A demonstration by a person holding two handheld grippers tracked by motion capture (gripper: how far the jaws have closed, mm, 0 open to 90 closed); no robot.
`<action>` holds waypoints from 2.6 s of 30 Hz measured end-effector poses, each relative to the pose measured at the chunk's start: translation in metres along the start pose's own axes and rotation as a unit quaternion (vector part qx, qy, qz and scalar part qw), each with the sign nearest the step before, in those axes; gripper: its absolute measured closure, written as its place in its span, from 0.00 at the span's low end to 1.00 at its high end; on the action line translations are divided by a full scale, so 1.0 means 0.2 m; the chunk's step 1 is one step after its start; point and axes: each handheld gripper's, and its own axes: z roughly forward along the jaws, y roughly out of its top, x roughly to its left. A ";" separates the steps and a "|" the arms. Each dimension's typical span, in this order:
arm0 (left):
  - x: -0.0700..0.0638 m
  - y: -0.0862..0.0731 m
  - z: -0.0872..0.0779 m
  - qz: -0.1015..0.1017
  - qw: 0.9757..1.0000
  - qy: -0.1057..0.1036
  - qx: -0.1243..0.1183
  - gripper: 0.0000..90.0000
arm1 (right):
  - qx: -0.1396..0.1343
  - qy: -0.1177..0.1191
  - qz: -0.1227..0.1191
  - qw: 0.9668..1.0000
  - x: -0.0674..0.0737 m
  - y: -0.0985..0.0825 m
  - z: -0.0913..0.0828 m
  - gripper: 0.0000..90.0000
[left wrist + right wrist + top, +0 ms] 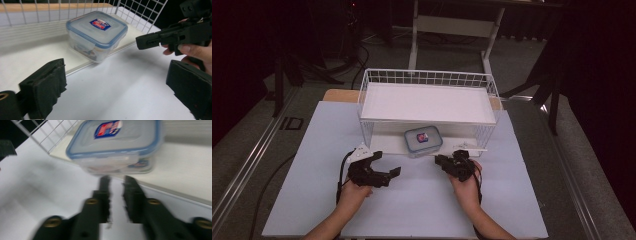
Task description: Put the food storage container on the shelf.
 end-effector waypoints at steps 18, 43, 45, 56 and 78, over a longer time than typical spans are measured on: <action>0.01 -0.05 0.00 -0.007 1.000 -0.002 -0.018 0.04 | 0.006 0.003 -0.041 0.999 0.15 0.06 0.24 1.00; 0.02 -0.05 -0.02 -0.004 1.000 -0.002 -0.024 0.04 | 0.000 -0.032 -0.039 0.999 0.14 0.16 0.39 1.00; 0.02 -0.05 -0.02 -0.002 1.000 -0.002 -0.023 0.04 | 0.000 -0.036 -0.040 0.999 0.13 0.16 0.39 1.00; 0.01 -0.05 -0.01 0.001 1.000 -0.003 -0.020 0.04 | -0.008 -0.053 -0.037 0.998 0.10 0.17 0.38 0.99; 0.01 -0.06 0.00 0.005 1.000 -0.006 -0.022 0.04 | -0.025 -0.090 -0.057 0.994 0.03 0.16 0.32 1.00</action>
